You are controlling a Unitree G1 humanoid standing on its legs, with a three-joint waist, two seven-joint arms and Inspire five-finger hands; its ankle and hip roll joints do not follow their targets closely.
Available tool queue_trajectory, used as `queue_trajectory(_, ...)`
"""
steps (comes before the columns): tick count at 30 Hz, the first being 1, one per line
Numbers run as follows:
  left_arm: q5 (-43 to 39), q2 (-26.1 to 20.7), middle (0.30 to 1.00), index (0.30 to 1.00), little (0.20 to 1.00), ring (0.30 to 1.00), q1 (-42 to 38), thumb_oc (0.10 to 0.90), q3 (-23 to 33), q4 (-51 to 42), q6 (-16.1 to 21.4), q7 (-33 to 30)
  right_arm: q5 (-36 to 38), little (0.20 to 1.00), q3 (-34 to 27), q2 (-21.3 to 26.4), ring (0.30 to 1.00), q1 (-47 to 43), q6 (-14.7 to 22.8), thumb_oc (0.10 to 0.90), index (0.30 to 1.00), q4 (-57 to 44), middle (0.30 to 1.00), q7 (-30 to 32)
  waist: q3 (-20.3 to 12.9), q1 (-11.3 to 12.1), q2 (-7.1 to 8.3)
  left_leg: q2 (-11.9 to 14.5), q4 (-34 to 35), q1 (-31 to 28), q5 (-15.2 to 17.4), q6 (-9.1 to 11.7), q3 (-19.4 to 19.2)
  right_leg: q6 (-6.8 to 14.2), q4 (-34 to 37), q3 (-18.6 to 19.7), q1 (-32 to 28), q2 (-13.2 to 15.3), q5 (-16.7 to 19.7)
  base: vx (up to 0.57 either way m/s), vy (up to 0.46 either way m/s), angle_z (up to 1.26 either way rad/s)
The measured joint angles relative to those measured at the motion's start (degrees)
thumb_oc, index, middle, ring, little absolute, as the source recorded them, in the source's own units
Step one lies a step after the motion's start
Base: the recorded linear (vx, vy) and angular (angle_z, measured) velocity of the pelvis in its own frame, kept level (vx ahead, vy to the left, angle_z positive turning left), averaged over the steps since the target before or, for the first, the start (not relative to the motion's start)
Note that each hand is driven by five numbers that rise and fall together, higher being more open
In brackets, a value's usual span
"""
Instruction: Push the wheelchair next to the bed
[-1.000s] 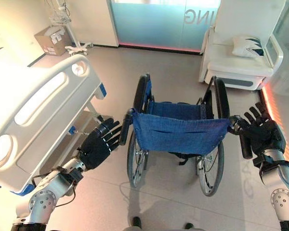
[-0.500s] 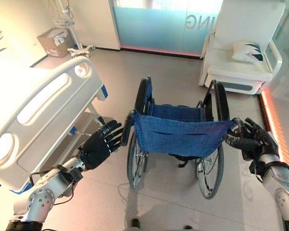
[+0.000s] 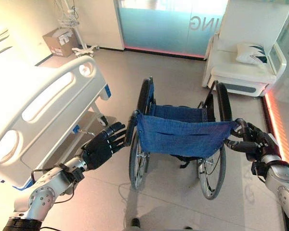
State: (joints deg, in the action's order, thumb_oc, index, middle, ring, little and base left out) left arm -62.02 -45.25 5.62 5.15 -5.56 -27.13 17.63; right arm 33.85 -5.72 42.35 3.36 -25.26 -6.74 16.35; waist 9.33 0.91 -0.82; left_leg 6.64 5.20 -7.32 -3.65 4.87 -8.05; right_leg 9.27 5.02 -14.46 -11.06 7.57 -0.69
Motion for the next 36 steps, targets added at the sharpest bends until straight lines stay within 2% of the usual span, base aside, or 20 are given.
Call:
queue_trajectory(1, 0.83, -0.68, 0.9, 0.9, 0.9, 0.9, -0.05, 0.8, -0.28, 0.0, -0.01, 0.4, 0.08, 0.3, 0.22, 0.09, 0.3, -0.34, -0.01, 0.4, 0.3, 0.27, 0.3, 0.0, 0.01, 0.04, 0.01, 0.0, 0.0, -0.07, 0.0, 0.0, 0.02, 0.0, 0.0, -0.02, -0.09, 0.0, 0.0, 0.0, 0.0, 0.0)
queue_trajectory(5, 3.76, -3.61, 0.9, 0.9, 0.9, 0.9, -1.99, 0.8, -2.65, -0.02, -0.17, 1.34, 0.33, 0.3, 2.92, 2.3, 0.3, -2.05, -0.57, 0.4, 0.3, 1.11, 0.3, 0.53, 0.01, -0.08, 0.01, 0.0, 0.01, -0.24, -0.06, -0.05, 0.07, 0.0, 0.01, -0.13, -0.31, 0.0, 0.0, 0.0, 0.0, 0.0)
queue_trajectory(11, 3.98, -5.32, 0.9, 0.9, 0.9, 0.9, -3.34, 0.8, -2.65, -0.04, -1.23, 1.74, 0.38, 0.3, 4.03, 2.76, 0.3, -3.62, -1.23, 0.4, 0.3, 2.01, 0.3, 2.63, 0.03, -0.08, 0.05, -0.03, 0.0, -0.24, -0.06, -0.06, 0.07, 0.04, 0.02, -0.2, -0.31, 0.05, 0.02, 0.01, 0.0, 0.0)
queue_trajectory(20, 3.84, -9.51, 0.9, 0.9, 0.9, 0.9, -4.17, 0.8, -2.66, -1.29, -8.08, 4.29, 0.71, 0.3, 4.01, 3.71, 0.3, -4.01, -1.8, 0.4, 0.3, 2.21, 0.3, 2.57, 0.08, -0.08, 0.04, -0.11, 0.01, -0.17, -0.06, -0.06, -0.01, 0.04, 0.03, -0.26, -0.29, 0.13, 0.02, 0.0, 0.0, 0.0)
queue_trajectory(24, 1.36, -9.6, 0.9, 0.9, 0.9, 0.9, -4.31, 0.8, -3.25, -1.28, -9.69, 4.16, 0.85, 0.3, 4.05, 3.72, 0.3, -4.02, -1.8, 0.4, 0.3, 2.38, 0.3, 2.57, 0.08, -0.09, 0.03, -0.19, 0.01, -0.19, -0.07, -0.07, -0.01, 0.04, 0.03, -0.26, -0.32, 0.21, 0.02, 0.0, 0.0, 0.0)
queue_trajectory(30, -1.86, -9.85, 0.9, 0.9, 0.9, 0.9, -7.88, 0.8, -7.18, -0.9, -13.93, 2.93, 0.91, 0.3, 4.35, 4.01, 0.3, -4.28, -1.78, 0.4, 0.3, 2.67, 0.3, 2.66, 0.07, -0.15, 0.01, -0.22, 0.0, -0.23, -0.11, -0.12, 0.01, 0.05, 0.03, -0.31, -0.41, 0.23, 0.02, 0.0, 0.0, 0.0)
queue_trajectory(36, -3.84, -11.09, 0.9, 0.9, 0.9, 0.9, -9.67, 0.8, -10.91, 0.81, -14.73, 2.43, 2.68, 0.3, 6.59, 5.42, 0.3, -5.92, -1.52, 0.4, 0.3, 3.43, 0.3, 3.27, 0.03, -0.98, -0.07, -0.25, 0.0, -0.31, -0.11, -0.13, -0.03, 0.06, 0.02, -0.24, -0.42, 0.25, 0.04, 0.0, 0.0, 0.0)
